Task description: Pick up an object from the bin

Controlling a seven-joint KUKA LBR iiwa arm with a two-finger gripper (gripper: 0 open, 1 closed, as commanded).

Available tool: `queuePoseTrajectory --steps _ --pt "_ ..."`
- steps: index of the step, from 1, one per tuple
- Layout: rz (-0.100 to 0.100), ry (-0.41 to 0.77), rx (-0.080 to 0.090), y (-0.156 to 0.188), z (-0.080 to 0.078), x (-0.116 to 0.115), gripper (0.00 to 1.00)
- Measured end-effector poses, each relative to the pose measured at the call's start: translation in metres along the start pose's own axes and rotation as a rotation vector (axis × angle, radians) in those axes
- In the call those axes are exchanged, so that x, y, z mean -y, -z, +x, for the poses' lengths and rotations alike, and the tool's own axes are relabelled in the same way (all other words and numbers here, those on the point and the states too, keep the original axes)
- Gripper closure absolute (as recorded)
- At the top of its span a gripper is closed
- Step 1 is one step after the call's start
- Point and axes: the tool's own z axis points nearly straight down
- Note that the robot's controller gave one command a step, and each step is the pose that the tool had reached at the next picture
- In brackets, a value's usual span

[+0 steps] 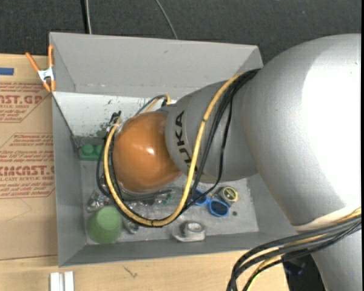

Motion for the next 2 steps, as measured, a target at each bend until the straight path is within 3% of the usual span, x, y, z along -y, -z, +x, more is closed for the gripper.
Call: queuePoseTrajectory --steps 1,2 --pt "-0.009 0.129 -0.029 -0.0038 -0.0178 -0.0139 0.00" --pt "-0.009 0.129 -0.028 -0.0034 -0.0180 -0.0137 1.00"
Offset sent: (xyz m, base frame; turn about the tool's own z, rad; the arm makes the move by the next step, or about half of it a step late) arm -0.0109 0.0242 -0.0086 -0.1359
